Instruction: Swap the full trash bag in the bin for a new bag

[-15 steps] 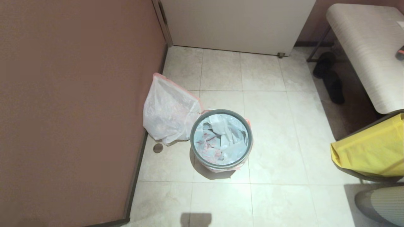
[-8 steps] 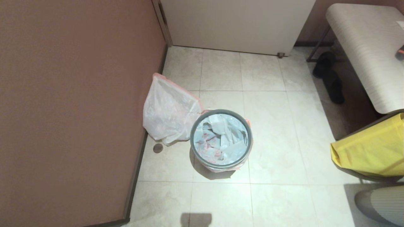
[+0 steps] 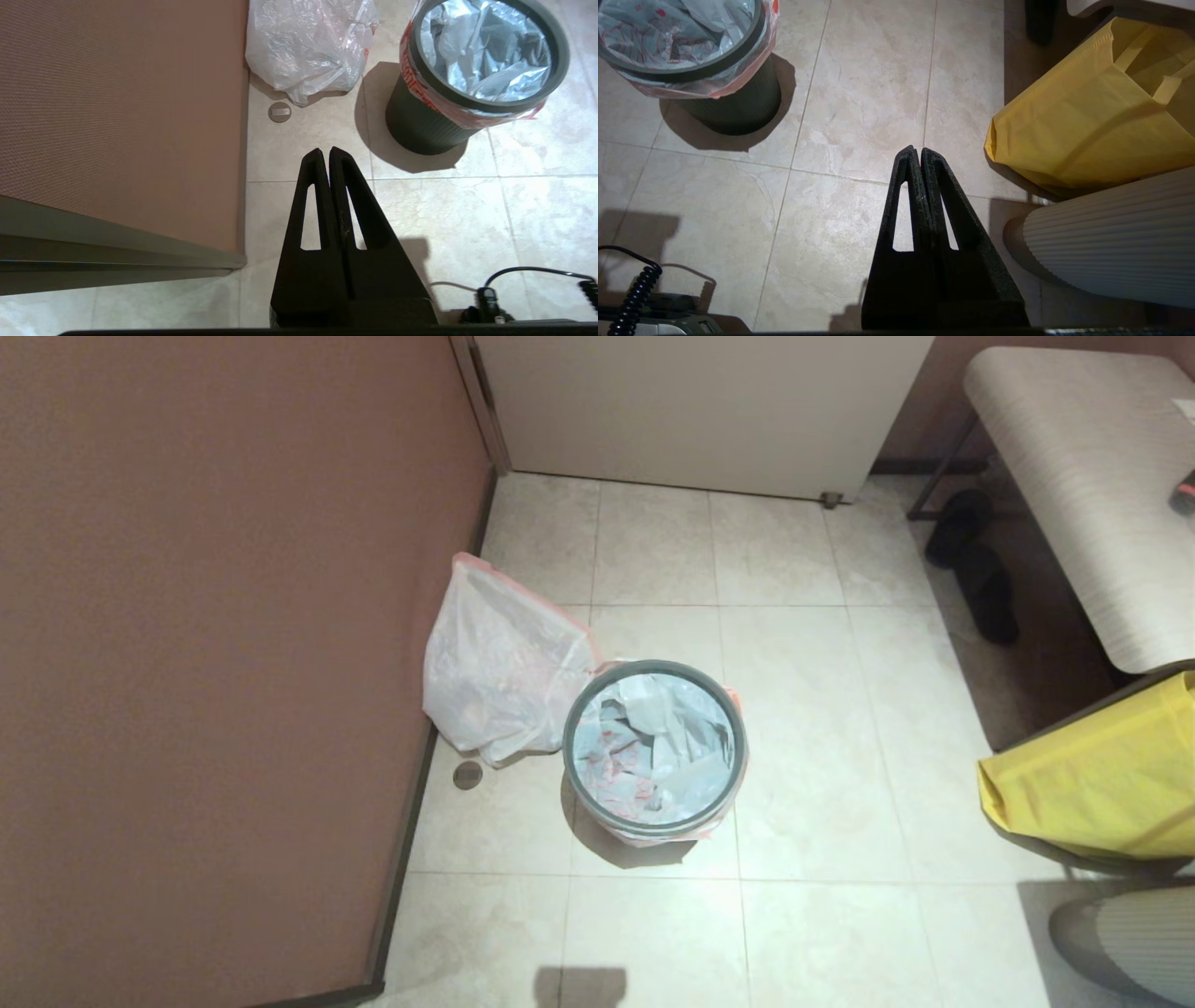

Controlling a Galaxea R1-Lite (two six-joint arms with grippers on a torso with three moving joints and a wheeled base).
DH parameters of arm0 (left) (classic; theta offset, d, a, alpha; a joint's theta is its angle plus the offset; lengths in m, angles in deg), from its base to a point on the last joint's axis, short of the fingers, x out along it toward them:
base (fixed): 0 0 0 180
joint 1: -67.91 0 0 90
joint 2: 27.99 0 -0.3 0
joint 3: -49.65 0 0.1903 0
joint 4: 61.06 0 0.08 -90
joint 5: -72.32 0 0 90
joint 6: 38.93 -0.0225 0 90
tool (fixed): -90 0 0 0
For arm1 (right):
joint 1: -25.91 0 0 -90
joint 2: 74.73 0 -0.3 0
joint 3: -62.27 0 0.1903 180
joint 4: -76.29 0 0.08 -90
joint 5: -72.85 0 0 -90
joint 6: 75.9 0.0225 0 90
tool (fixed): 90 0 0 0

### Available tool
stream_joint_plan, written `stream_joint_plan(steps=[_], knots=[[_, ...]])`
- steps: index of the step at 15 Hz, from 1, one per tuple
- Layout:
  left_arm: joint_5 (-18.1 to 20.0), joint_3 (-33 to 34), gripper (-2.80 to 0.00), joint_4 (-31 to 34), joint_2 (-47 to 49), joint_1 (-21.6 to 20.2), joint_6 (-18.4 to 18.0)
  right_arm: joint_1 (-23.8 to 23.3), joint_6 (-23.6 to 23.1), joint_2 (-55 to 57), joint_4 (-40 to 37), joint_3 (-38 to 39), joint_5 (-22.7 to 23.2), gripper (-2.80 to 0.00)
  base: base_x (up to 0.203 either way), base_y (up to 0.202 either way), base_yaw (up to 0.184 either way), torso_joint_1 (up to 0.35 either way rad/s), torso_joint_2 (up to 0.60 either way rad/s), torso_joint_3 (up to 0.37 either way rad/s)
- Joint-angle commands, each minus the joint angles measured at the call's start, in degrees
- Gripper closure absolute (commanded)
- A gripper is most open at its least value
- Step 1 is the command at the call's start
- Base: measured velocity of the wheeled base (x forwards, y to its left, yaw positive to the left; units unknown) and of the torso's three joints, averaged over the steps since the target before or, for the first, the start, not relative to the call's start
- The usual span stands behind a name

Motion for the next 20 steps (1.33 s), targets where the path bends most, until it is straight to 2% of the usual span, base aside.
stream_joint_plan(steps=[1, 2, 4, 7, 20], knots=[[-0.16, 0.55, 0.00, 0.38, -0.38, -0.02, -1.89, 0.02, -0.31, 0.16, 0.95, 2.94, 0.33, 0.00, 0.000, 0.000, 0.000, 0.000, 0.00, 0.000], [-0.35, 0.66, 0.00, 1.28, -0.38, -0.02, -3.80, 0.00, 0.04, 0.16, 2.93, 4.53, 0.60, 0.00, 0.000, 0.000, 0.000, 0.000, 0.00, 0.000], [-0.43, 0.60, 0.00, 1.68, -0.38, -0.02, -3.77, -0.06, 1.80, 0.16, 5.90, 5.66, 0.83, 0.00, 0.000, 0.000, 0.000, 0.000, 0.00, 0.000], [-0.36, 0.60, 0.00, 1.29, -0.38, -0.02, -3.62, -0.06, 10.53, 0.25, 5.96, 5.77, -0.83, 0.00, 0.000, 0.000, 0.000, 0.000, 0.00, 0.000], [-0.37, 0.68, 0.00, 1.10, -0.38, -0.02, -3.10, -0.07, 10.67, 0.16, 5.98, 5.77, -1.01, 0.00, 0.000, 0.000, 0.000, 0.000, 0.00, 0.000]])
